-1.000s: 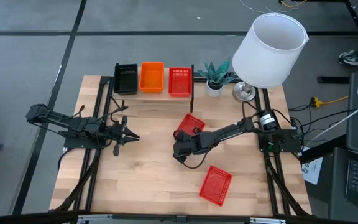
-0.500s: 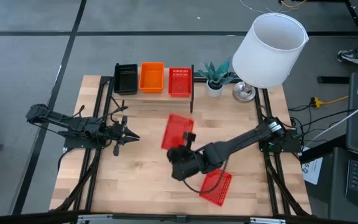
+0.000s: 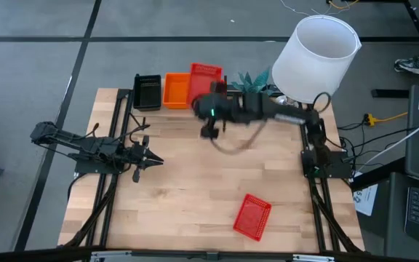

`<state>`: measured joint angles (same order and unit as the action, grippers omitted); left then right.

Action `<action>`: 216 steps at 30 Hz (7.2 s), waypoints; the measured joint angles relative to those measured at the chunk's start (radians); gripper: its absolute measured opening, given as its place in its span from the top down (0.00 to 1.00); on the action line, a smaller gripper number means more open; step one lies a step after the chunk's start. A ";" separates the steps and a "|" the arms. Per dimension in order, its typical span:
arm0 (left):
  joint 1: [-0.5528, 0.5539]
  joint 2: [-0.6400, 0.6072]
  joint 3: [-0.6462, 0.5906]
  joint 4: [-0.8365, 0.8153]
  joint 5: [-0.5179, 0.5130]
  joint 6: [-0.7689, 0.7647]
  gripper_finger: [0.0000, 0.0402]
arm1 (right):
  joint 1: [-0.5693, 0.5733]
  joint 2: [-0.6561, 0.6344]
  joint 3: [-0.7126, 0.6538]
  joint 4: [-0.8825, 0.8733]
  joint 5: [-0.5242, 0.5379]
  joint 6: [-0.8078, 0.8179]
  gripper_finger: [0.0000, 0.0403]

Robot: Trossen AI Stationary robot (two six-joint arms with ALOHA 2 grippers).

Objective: Stack baskets on shelf by color
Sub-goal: Stack the top red bin on top of the other red bin on the shelf, then stack the red bin on top of the other stacked red bins on the shelf

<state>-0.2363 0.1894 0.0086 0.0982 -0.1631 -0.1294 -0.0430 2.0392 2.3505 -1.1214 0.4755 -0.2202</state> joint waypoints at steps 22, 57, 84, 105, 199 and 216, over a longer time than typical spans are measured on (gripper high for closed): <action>0.000 0.000 0.000 -0.010 0.000 0.006 0.90 | -0.223 0.022 -0.100 -0.089 -0.345 -0.051 1.00; 0.000 0.000 0.000 -0.009 0.000 -0.003 0.90 | -0.276 0.027 -0.115 -0.058 -0.387 -0.075 0.79; 0.000 0.000 0.000 -0.008 0.000 -0.002 0.90 | -0.206 0.059 -0.004 -0.178 -0.396 0.062 0.79; 0.000 0.000 0.000 -0.009 0.000 -0.002 0.90 | 0.449 0.037 -0.021 -0.445 -0.393 0.876 0.79; 0.000 0.000 0.000 -0.008 0.000 0.007 0.90 | 0.567 0.162 -0.011 0.144 0.361 0.537 1.00; 0.000 0.000 0.000 -0.009 0.000 0.009 0.90 | 0.077 0.143 0.000 0.235 0.146 0.054 1.00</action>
<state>-0.2359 0.1898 0.0086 0.0890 -0.1634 -0.1200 0.0339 2.1823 2.3508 -0.8866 0.6216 -0.1661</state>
